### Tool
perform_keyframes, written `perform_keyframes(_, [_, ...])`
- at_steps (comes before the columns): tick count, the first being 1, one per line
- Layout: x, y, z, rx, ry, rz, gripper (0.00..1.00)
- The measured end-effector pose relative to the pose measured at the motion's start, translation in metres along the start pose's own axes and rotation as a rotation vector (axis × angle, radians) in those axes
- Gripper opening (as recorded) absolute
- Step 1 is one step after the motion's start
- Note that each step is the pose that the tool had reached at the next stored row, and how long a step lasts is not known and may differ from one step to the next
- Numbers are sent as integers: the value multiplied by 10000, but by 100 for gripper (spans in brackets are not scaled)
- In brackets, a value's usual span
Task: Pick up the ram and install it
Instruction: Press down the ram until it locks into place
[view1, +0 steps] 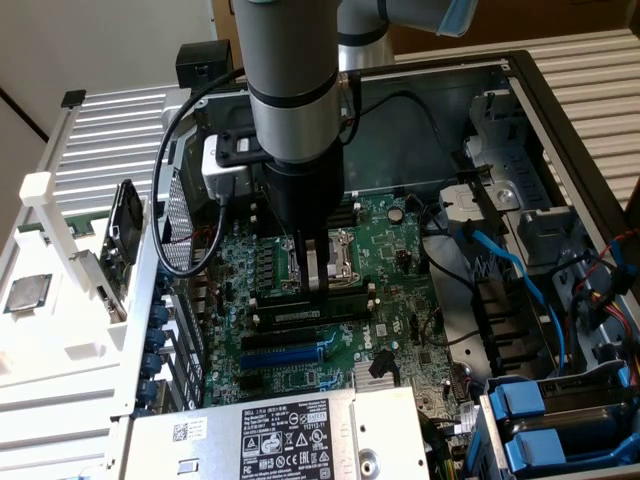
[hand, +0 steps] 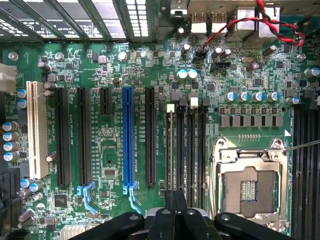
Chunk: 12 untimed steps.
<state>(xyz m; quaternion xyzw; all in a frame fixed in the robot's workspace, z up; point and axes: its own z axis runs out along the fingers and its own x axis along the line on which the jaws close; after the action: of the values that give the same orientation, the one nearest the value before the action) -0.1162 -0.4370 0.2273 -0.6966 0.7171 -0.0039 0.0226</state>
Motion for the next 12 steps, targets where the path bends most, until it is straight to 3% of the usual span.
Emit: perform_keyframes(12, [-2, -2, -52, 3, 12, 0, 11])
